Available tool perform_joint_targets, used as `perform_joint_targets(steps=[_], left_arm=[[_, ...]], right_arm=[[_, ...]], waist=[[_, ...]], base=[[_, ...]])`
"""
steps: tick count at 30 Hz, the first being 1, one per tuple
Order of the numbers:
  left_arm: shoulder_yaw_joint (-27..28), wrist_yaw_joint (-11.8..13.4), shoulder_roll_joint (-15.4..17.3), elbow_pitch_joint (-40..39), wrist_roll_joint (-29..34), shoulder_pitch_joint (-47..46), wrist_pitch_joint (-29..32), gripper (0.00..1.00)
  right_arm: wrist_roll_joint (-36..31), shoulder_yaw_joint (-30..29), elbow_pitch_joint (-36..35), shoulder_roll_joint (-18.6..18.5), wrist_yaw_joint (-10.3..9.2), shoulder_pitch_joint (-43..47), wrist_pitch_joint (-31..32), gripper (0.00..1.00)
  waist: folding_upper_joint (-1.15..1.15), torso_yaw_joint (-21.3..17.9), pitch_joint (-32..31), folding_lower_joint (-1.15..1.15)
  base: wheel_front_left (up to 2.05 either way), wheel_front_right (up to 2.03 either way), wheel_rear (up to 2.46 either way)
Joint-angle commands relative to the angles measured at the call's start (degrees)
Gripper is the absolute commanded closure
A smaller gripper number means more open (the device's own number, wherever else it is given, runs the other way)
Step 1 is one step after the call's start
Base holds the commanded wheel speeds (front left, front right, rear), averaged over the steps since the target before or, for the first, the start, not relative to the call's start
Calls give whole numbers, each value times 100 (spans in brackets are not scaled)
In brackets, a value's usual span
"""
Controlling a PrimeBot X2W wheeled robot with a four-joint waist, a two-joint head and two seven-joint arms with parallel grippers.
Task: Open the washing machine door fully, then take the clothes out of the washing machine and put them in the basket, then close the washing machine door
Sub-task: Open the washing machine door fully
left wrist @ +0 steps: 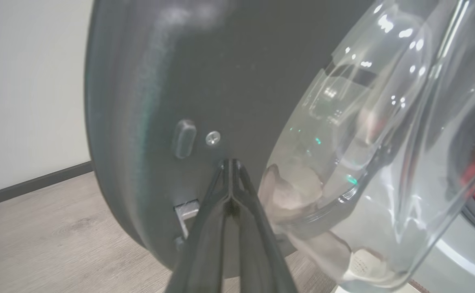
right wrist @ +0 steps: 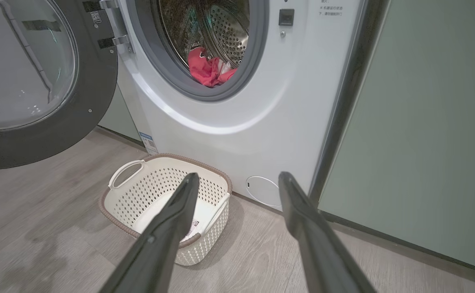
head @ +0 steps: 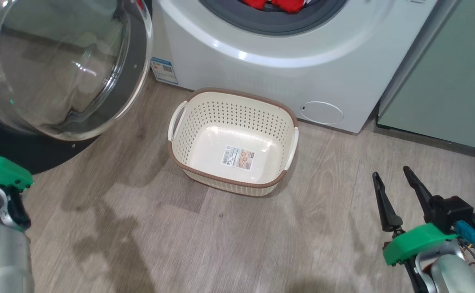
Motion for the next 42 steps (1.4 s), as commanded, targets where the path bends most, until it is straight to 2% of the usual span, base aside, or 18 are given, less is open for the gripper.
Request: perform_joint_targets(steps=[1, 11, 17, 18, 19, 21, 22, 23, 29, 42], left_arm=[[241, -64, 279, -195, 140, -163, -37, 100], [312, -413, -131, -708, 752, 475, -37, 100], [37, -705, -486, -1221, 1042, 1057, -37, 100], [-33, -757, -550, -1314, 1076, 1162, -37, 96], [-112, -815, -608, -1413, 1090, 1264, -37, 82], [-297, -907, -714, -1642, 1077, 1452, -37, 39], [-454, -942, -743, -1754, 1095, 1546, -37, 4], [-616, -962, -760, -1837, 1123, 1639, -37, 0], [-1263, -988, -778, -2150, 806, 1849, -37, 0], [-1773, -990, -516, -2194, 508, 1840, -37, 0]], right_arm=[[54, 112, -128, -36, -4, -92, -61, 0], [103, -3, -114, 264, -4, 236, -61, 0], [109, -66, -179, 388, -4, 342, -61, 0], [106, -79, -187, 406, -4, 351, -61, 0], [105, -94, -199, 423, -4, 356, -61, 0], [95, -121, -224, 450, -4, 368, -61, 0], [87, -137, -237, 460, -4, 374, -61, 0], [81, -159, -249, 467, -4, 381, -61, 0], [42, -255, -294, 459, -4, 427, -61, 0], [-22, -320, -375, 423, -4, 518, -61, 0]], waist=[[0, -46, -68, 0], [0, -244, -728, 0], [0, -451, -920, 0], [0, -502, -950, 0], [0, -561, -977, 0], [0, -683, -1028, 0], [0, -748, -1049, 0], [0, -814, -1070, 0], [0, -1194, -1141, 0], [0, -1680, -1222, 0]], base=[[0, 0, 0], [0, 0, 0], [0, 0, 0], [0, 0, 0], [0, 0, 0], [0, 0, 0], [0, 0, 0], [0, 0, 0], [0, 0, 0], [0, 0, 0]])
